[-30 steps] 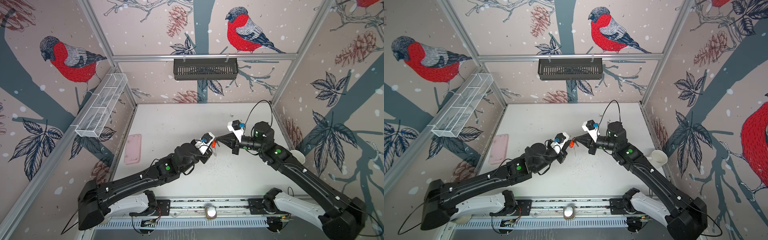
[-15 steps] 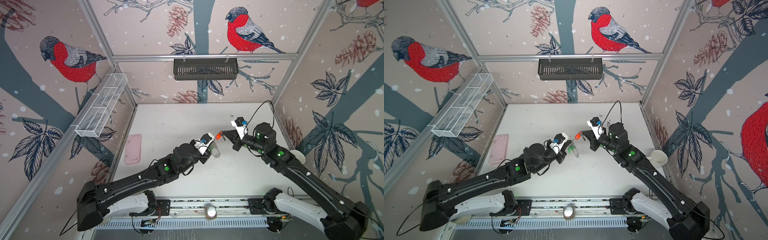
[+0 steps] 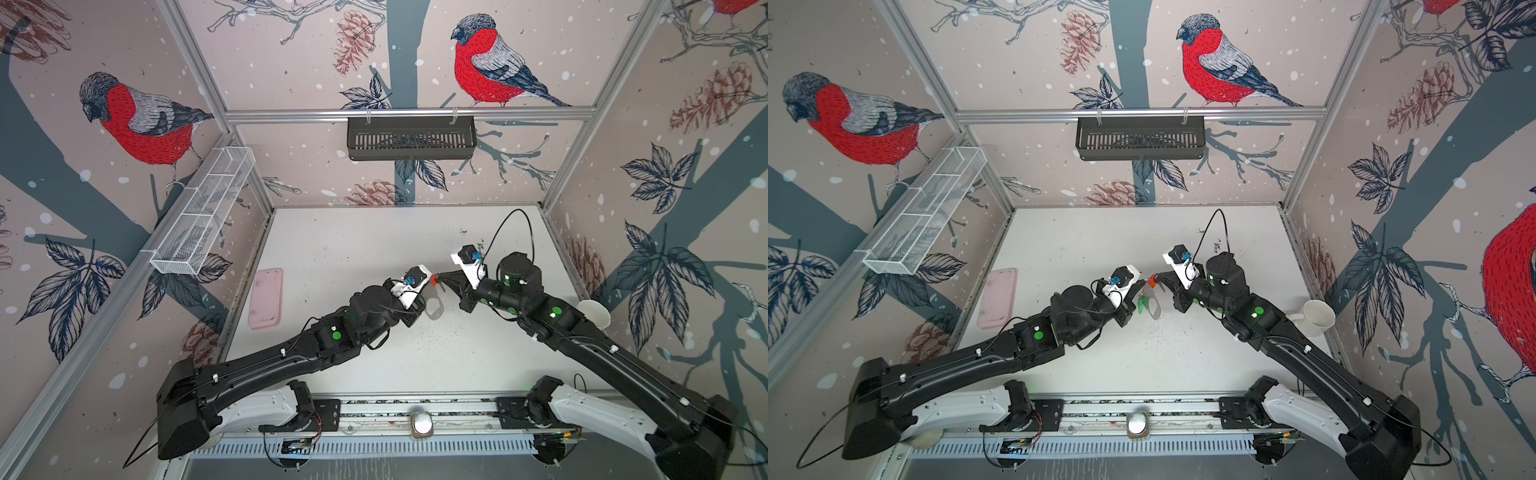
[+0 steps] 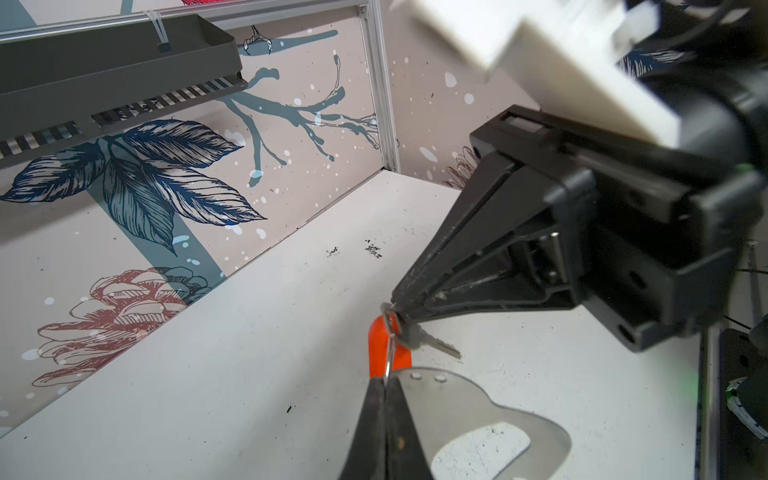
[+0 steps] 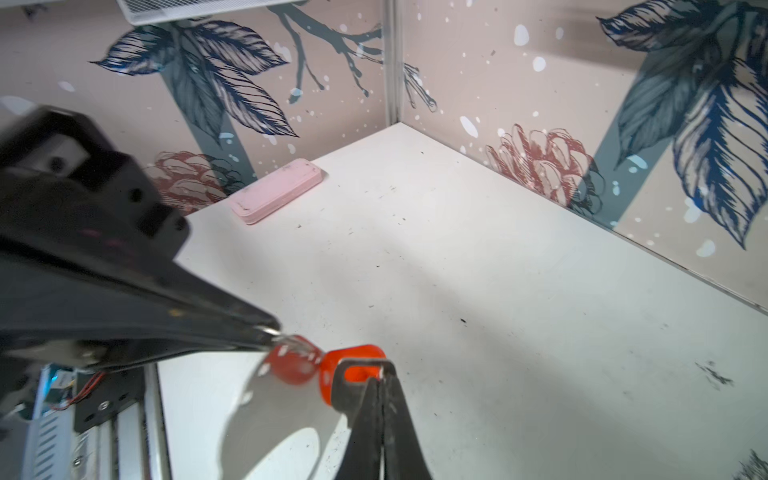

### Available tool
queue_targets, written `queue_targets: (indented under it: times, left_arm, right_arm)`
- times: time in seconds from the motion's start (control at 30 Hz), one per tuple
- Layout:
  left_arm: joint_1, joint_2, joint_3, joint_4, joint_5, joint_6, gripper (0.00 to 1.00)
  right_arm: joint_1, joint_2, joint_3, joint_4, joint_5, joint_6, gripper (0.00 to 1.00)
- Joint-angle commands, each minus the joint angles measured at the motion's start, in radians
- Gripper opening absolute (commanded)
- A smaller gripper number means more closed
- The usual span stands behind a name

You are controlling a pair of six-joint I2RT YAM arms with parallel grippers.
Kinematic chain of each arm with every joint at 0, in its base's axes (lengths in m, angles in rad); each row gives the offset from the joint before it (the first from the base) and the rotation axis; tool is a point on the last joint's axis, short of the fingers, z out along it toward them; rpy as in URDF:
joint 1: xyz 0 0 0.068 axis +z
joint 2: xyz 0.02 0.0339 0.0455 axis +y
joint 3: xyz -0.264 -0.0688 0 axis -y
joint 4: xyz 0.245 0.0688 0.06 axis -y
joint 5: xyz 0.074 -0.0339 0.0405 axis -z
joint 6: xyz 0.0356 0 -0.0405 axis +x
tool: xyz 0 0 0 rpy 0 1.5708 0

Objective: Put the keys on the keyring

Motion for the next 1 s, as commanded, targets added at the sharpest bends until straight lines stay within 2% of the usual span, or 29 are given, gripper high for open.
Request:
queue_targets:
  times: [0.0,0.13,0.3,0.4,0.73,0.83,0.87,0.97]
  left_arm:
    - [-0.002,0.006,0.016,0.038,-0.015,0.001,0.0]
    - [-0.002,0.004,0.011,0.041,-0.021,0.001,0.0]
    - [-0.002,-0.001,0.011,0.041,-0.024,0.004,0.0]
    - [-0.002,-0.004,0.012,0.038,-0.033,0.005,0.0]
    - [-0.002,-0.002,0.021,0.032,-0.028,0.011,0.0]
    - [-0.002,0.003,0.025,0.028,-0.028,0.011,0.0]
    - [-0.002,0.004,0.025,0.028,-0.028,0.01,0.0]
    - [-0.002,0.005,0.022,0.032,-0.014,0.008,0.0]
  right_arm:
    - [0.002,-0.036,-0.011,0.07,-0.104,-0.012,0.0]
    - [0.002,-0.072,-0.013,0.072,-0.138,-0.012,0.0]
    - [0.002,-0.069,-0.003,0.05,-0.125,-0.02,0.0]
    - [0.002,-0.054,0.004,0.028,-0.057,-0.021,0.0]
    - [0.007,-0.006,0.021,-0.012,0.0,-0.035,0.0]
    - [0.013,0.021,0.04,-0.038,0.11,-0.036,0.0]
    - [0.014,0.034,0.052,-0.053,0.112,-0.04,0.0]
    - [0.018,0.044,0.059,-0.052,-0.019,-0.056,0.0]
